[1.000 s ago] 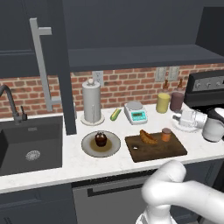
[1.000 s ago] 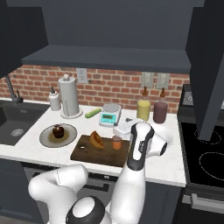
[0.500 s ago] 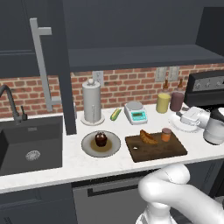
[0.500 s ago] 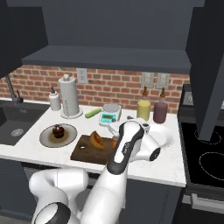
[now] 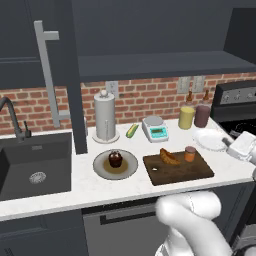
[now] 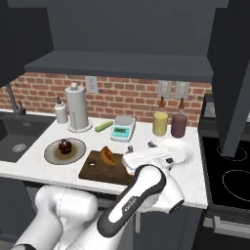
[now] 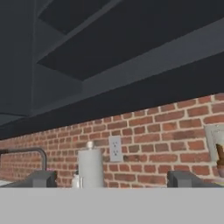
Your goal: From the different types of pastries on the counter, select a croissant and place it on the cutting board. Then retrieve a jar of jam from the cabinet and place it alongside the croissant on the cutting board.
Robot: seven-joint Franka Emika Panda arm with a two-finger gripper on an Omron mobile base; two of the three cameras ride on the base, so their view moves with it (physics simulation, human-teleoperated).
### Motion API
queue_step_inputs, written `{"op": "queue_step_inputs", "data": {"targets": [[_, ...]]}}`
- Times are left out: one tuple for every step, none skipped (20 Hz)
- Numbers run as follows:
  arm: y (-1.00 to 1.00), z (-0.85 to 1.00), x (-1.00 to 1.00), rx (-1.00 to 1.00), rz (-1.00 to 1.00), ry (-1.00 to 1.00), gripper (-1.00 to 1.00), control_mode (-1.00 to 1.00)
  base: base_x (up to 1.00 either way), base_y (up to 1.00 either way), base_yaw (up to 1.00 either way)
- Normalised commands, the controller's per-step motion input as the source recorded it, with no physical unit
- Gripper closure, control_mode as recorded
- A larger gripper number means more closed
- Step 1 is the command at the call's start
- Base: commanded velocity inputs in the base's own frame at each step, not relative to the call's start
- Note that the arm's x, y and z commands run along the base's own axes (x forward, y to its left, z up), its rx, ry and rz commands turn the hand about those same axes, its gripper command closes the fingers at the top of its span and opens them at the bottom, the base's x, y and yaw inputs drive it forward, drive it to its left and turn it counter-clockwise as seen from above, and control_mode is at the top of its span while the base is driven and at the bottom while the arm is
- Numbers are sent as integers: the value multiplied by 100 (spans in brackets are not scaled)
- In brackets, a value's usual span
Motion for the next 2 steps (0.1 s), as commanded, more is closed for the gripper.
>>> {"op": "queue_step_inputs", "data": {"targets": [[-29, 13, -94, 2, -3, -24, -100, -100, 0, 0, 0], [-28, 12, -94, 1, -3, -26, -100, -100, 0, 0, 0]]}}
